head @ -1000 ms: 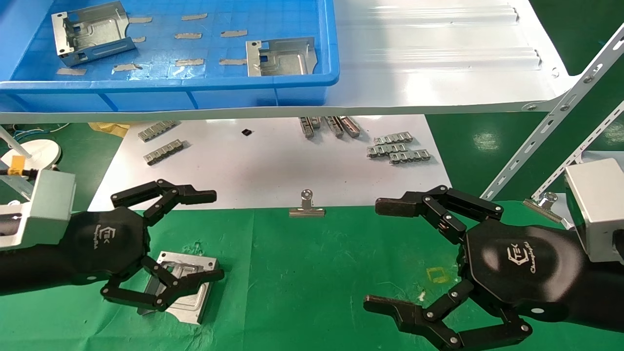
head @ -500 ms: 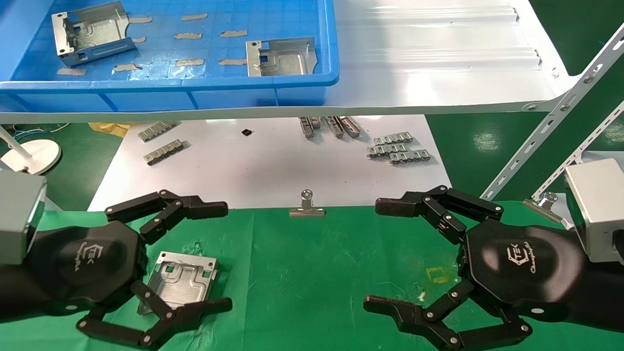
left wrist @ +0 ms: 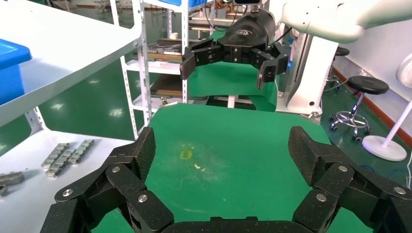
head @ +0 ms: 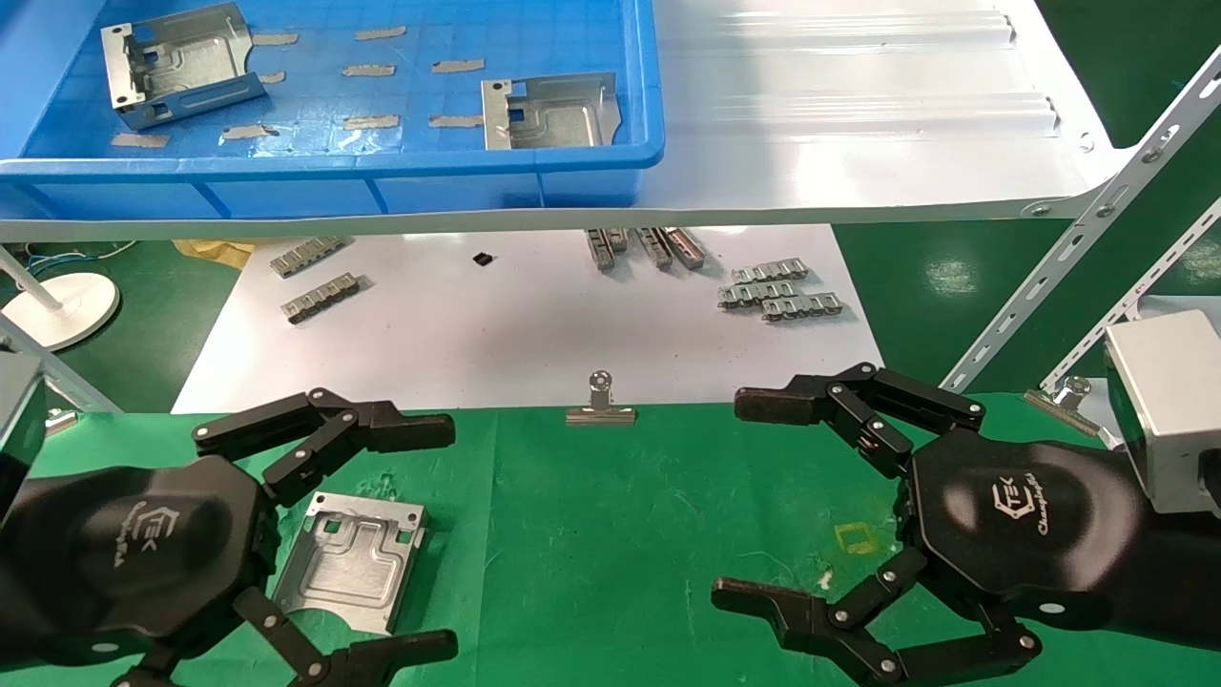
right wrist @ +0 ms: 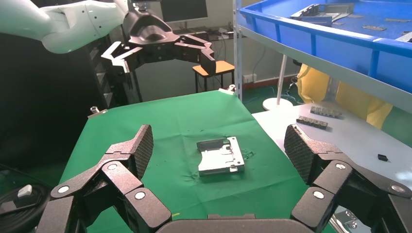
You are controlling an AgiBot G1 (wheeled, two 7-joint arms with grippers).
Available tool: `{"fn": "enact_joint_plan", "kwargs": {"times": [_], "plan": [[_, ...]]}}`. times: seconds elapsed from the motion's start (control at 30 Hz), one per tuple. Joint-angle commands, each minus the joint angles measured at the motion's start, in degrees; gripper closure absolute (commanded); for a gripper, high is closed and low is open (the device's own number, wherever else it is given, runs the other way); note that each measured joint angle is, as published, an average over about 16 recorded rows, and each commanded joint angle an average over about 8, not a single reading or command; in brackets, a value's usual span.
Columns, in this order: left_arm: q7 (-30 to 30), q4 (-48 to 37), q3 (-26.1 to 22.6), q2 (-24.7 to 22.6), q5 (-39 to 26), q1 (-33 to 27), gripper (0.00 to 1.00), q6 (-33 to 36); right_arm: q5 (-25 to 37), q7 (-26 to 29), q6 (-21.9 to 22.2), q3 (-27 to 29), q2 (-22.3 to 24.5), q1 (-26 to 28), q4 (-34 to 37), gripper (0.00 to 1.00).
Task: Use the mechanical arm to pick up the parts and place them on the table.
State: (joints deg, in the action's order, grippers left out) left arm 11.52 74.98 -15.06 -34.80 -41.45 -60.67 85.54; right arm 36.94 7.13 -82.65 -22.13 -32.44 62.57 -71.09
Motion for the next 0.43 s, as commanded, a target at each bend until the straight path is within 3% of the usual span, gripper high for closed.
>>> {"fn": "enact_joint_plan", "kwargs": {"times": [0.03, 0.43], "plan": [[-0.17, -0.17, -0.09, 0.00, 0.01, -0.08, 0.00, -0.02, 0.00, 0.00, 0.00, 0.00, 0.00, 0.00, 0.00, 0.00], [-0.63, -1.02, -0.68, -0.14, -0.23, -0.62, 0.00, 0.07, 0.00, 0.00, 0.00, 0.00, 0.00, 0.00, 0.00, 0.00]]}}
